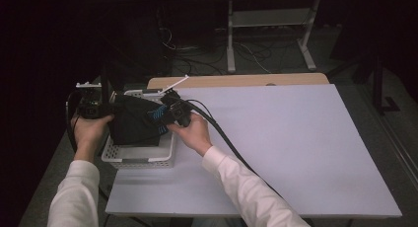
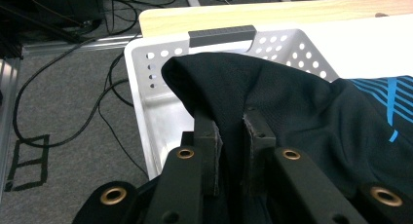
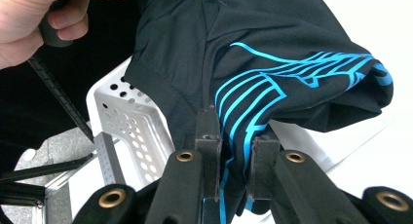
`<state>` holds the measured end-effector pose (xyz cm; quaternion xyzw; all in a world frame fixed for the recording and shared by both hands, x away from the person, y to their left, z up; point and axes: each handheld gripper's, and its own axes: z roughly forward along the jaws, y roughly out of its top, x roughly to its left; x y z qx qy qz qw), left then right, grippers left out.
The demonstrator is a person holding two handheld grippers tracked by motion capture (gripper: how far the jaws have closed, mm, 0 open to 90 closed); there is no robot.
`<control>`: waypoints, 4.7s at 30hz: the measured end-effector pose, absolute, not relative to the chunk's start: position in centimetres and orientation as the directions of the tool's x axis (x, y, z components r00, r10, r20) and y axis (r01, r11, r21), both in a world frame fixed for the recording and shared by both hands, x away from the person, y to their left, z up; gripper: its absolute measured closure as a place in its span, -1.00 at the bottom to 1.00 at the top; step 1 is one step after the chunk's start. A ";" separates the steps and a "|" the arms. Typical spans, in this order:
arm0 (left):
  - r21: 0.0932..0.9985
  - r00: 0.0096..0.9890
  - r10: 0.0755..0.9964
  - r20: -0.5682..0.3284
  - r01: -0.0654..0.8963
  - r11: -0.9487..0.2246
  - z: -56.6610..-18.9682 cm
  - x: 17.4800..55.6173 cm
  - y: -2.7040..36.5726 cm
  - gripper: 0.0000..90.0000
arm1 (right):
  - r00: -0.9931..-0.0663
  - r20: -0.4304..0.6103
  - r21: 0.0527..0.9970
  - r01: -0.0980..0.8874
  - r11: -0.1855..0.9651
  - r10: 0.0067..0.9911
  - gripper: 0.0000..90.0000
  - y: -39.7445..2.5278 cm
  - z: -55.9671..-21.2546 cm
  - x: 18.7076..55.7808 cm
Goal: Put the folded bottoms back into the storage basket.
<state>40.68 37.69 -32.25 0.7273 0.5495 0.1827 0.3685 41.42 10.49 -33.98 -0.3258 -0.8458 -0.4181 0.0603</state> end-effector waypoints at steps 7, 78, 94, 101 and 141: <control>0.728 0.330 0.935 -0.132 0.673 -0.135 -32.8 41.2 37.4 0.75 | -0.772 0.384 0.662 0.613 0.431 0.506 0.73 10.5 -34.7 41.6; 0.816 0.472 0.863 -0.180 0.561 -0.136 -33.0 38.1 30.8 -1.00 | -0.812 0.271 0.700 0.535 0.474 0.517 -1.00 -1.7 -32.5 41.8; 0.845 0.501 0.844 -0.190 0.521 -0.119 -33.5 36.2 29.3 -1.00 | -0.808 0.239 0.724 0.518 0.456 0.538 -1.00 -6.2 -32.6 40.8; 0.854 0.519 0.835 -0.182 0.505 -0.127 -33.5 35.3 28.4 -1.00 | -0.798 0.239 0.726 0.525 0.445 0.553 -1.00 -8.0 -32.9 40.5; 0.877 0.599 0.791 -0.126 0.439 -0.193 -36.1 30.4 23.8 -1.00 | -0.772 0.230 0.784 0.507 0.357 0.592 -1.00 -15.4 -35.7 36.5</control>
